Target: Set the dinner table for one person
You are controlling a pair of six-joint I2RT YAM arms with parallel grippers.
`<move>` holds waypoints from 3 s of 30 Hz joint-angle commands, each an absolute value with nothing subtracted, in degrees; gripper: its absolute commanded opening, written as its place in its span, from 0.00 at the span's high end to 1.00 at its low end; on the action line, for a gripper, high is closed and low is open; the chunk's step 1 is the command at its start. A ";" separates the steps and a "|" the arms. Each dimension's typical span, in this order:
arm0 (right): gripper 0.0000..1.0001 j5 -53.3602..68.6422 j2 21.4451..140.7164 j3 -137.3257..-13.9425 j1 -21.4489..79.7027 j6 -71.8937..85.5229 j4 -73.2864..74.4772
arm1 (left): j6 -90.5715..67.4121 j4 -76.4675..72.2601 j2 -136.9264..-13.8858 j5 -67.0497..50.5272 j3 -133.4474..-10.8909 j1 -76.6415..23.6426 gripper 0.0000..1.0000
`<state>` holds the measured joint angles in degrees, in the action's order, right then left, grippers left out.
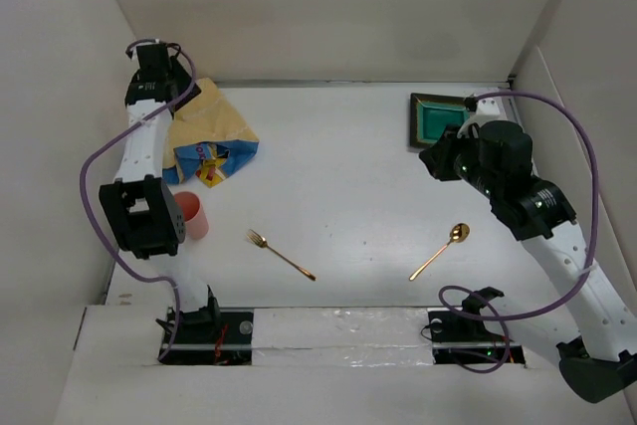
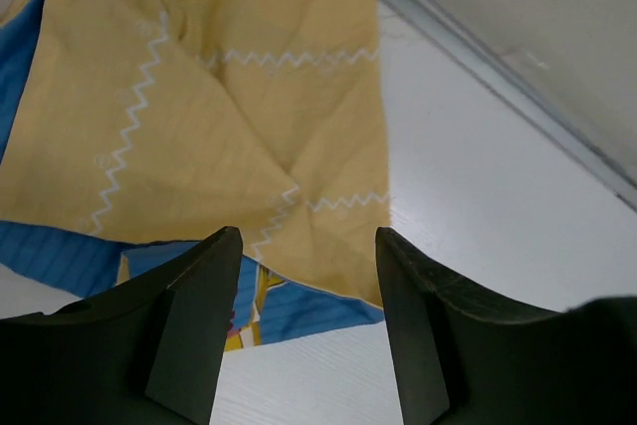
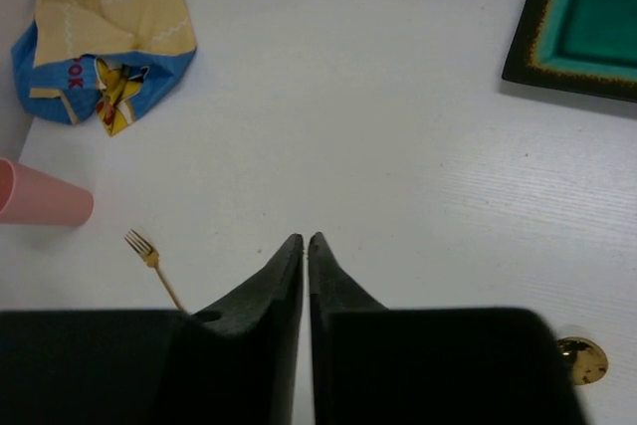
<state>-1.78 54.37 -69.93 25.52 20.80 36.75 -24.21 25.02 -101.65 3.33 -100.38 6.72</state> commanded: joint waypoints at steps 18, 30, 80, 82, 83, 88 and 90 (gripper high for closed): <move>0.51 5.53 55.37 -67.15 25.31 18.11 32.96 | -28.65 27.25 -94.40 13.54 -79.30 8.09 0.32; 0.50 8.61 56.25 -67.41 25.31 17.93 33.75 | -30.06 24.36 -103.71 10.38 -82.61 8.09 0.34; 0.88 -2.55 71.52 -67.93 24.35 24.78 23.21 | -30.66 4.57 -85.62 -26.20 -71.81 -14.94 1.00; 0.83 -2.29 76.63 -69.95 24.35 25.05 23.90 | -31.29 5.18 -84.29 -25.84 -71.19 -14.94 1.00; 0.81 -0.89 78.29 -70.92 24.35 25.31 24.60 | -32.42 5.10 -82.29 -26.01 -71.02 -14.94 1.00; 0.71 4.57 78.76 -71.72 23.82 26.81 19.97 | -38.23 -1.93 -83.39 -28.82 -80.56 -14.06 1.00; 0.68 5.18 77.26 -72.85 23.82 27.33 17.76 | -39.80 -1.41 -90.83 -30.93 -93.77 -14.67 1.00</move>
<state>2.59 82.04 -68.64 24.05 26.13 25.50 -35.70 6.90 -86.21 -27.92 -79.40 -14.52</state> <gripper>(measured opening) 0.307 0.007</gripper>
